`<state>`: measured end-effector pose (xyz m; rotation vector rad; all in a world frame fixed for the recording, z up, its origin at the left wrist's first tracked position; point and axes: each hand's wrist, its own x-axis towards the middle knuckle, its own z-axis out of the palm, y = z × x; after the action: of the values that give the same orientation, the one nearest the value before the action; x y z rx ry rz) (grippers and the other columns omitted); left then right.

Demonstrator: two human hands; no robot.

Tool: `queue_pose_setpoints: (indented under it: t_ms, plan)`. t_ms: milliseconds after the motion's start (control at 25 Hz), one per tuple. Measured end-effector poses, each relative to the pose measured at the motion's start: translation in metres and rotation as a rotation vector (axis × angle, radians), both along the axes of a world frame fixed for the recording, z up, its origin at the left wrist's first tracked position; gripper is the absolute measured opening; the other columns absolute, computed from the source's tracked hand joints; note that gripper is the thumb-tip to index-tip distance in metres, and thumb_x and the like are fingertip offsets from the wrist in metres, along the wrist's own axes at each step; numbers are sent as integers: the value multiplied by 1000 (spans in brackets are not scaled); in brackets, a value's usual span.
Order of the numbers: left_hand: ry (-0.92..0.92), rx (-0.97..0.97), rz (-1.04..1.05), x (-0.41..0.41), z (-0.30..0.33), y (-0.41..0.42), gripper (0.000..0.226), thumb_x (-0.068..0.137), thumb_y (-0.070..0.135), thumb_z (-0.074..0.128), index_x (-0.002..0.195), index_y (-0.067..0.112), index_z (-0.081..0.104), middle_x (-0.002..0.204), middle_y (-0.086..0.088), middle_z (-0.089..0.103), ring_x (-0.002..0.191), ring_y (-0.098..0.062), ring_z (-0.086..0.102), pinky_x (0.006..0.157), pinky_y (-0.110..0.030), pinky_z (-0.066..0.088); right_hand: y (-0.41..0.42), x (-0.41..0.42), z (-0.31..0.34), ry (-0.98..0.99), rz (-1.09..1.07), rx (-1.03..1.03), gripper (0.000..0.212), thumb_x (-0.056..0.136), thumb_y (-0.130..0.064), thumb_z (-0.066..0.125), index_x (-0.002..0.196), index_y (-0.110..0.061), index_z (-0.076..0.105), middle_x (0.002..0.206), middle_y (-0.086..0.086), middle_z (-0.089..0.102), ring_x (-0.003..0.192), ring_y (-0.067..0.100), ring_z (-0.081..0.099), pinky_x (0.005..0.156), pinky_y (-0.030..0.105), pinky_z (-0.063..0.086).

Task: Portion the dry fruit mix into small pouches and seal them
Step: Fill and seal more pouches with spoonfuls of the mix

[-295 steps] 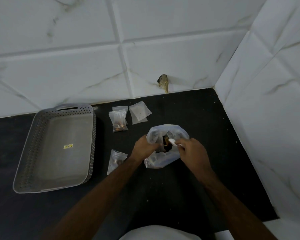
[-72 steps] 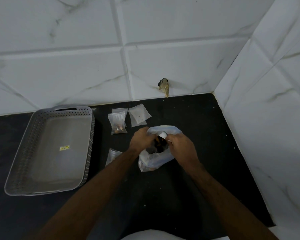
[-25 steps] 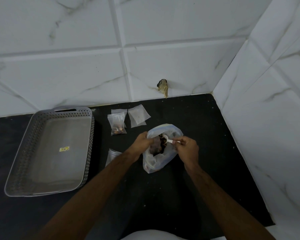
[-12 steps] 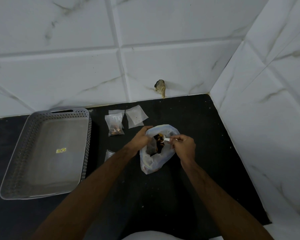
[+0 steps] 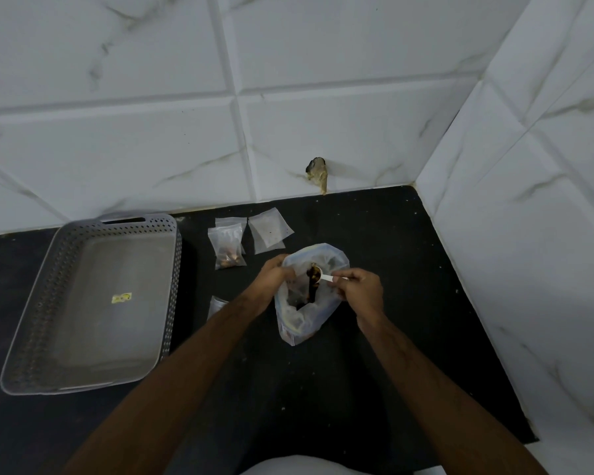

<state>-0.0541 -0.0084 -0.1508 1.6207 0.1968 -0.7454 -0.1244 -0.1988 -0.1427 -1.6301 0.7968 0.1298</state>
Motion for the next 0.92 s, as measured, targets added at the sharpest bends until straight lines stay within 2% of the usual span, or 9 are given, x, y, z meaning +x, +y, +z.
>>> queue_pose_setpoints:
  t_ms: [80,160,360,560,720,920]
  plan:
    - [-55,59,-38,-1,2,-2,33,90,1,58,119,14,62,118,-15,67,110,-28,66,95,-45,56,-5,0,3,38,-19,153,15,89,1,70,96,-10,77,95,9,77,84,18,72,68,27,59]
    - [-116,123,-69,-1,4,-4,36,91,1,59,125,14,60,119,-11,66,109,-24,65,95,-44,57,-10,-1,4,72,-2,217,16,91,1,67,99,-9,76,96,11,78,81,15,70,65,24,55]
    - [-134,111,-1,-5,1,-5,41,89,1,62,129,9,56,120,-11,66,108,-24,67,90,-39,58,-13,-4,-1,22,9,172,17,90,2,68,96,-11,78,99,13,76,83,18,67,68,26,55]
    - [-76,84,43,-4,2,-5,35,92,7,65,126,10,60,120,-11,67,109,-25,67,99,-46,55,-5,-4,0,39,13,119,17,90,-1,69,97,-14,77,100,7,76,91,19,70,70,26,55]
    - [-121,110,16,-8,4,-6,30,95,10,62,124,16,57,121,-7,65,109,-20,65,94,-39,56,-7,-3,9,134,-76,339,17,92,1,66,101,-11,75,102,11,77,92,18,68,72,27,54]
    - [-225,163,-6,-9,6,3,35,96,13,61,130,20,55,120,2,62,111,-15,63,92,-37,57,-16,-9,15,133,-65,433,22,93,2,64,111,-7,73,110,14,75,80,12,63,71,25,53]
